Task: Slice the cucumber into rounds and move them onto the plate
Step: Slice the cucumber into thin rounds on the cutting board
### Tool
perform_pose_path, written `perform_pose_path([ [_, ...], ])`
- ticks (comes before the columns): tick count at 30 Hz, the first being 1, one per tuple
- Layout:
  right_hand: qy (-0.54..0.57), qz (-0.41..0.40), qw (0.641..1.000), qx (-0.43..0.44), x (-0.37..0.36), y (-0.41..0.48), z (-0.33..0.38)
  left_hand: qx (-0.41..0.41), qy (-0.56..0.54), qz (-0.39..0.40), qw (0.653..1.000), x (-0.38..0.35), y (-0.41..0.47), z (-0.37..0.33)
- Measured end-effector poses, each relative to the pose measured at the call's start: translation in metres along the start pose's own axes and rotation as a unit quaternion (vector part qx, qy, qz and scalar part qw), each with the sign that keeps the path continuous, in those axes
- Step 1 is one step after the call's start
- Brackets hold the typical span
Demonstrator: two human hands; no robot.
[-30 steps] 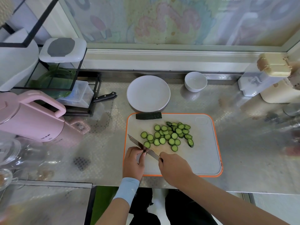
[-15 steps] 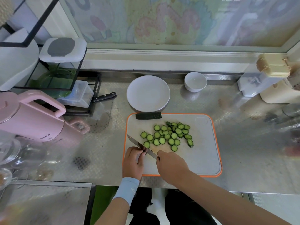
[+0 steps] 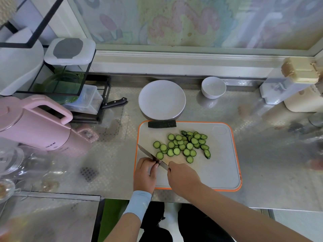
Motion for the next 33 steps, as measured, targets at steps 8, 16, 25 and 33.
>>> perform_pose_path([
  [8, 0.057, -0.016, 0.998, -0.017, -0.019, 0.011, -0.004, 0.01, 0.0, 0.009, 1.0, 0.0, 0.001, 0.003],
  [16, 0.099, 0.01, 0.994, -0.033, -0.007, 0.021, -0.018, 0.0, 0.005, 0.025, 1.0, 0.002, 0.001, 0.005],
  [25, 0.061, -0.091, 0.994, -0.022, 0.025, 0.018, -0.038, 0.02, 0.027, 0.111, 0.993, -0.002, 0.023, 0.002],
  [33, 0.007, -0.143, 0.989, 0.018, 0.035, 0.006, -0.043, 0.005, 0.033, -0.073, 0.997, 0.042, 0.05, -0.023],
])
Point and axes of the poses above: each hand's wrist, its own y-axis towards the middle knuckle, its own x-axis out of the back of the hand, z = x × y, the point moved 2 cm from there along y, towards the middle knuckle
